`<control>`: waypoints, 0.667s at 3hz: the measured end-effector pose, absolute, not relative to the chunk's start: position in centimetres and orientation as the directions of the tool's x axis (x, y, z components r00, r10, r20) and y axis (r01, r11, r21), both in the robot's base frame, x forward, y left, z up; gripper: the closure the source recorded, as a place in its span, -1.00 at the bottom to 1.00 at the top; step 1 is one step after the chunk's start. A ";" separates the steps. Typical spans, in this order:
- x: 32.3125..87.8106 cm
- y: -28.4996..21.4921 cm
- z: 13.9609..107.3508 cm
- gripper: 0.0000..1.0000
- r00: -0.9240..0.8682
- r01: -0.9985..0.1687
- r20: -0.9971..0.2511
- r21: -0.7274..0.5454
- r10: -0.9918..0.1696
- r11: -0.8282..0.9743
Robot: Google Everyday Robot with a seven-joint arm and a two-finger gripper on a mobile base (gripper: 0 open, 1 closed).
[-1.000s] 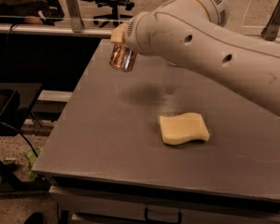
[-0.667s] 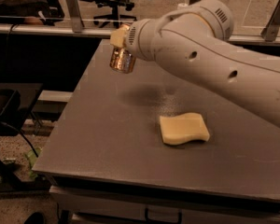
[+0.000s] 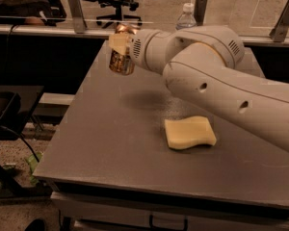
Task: Place orange can upright
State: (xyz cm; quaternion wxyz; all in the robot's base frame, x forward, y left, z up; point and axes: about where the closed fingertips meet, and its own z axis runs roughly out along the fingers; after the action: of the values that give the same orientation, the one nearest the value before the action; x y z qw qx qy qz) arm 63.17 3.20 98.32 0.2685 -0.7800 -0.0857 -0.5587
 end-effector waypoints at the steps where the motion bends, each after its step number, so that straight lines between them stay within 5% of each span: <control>1: 63.2 3.2 98.3 1.00 0.361 0.434 0.918 -0.323 -0.166 -0.841; 2: 62.8 3.1 98.5 1.00 0.327 0.453 0.940 -0.243 -0.094 -0.858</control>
Offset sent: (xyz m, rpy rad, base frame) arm -0.0062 -0.0093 0.0045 -0.1940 -0.0903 0.0244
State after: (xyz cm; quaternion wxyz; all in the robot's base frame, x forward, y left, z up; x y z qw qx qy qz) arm 62.81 3.13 98.53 0.2405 -0.7784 -0.1154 -0.5683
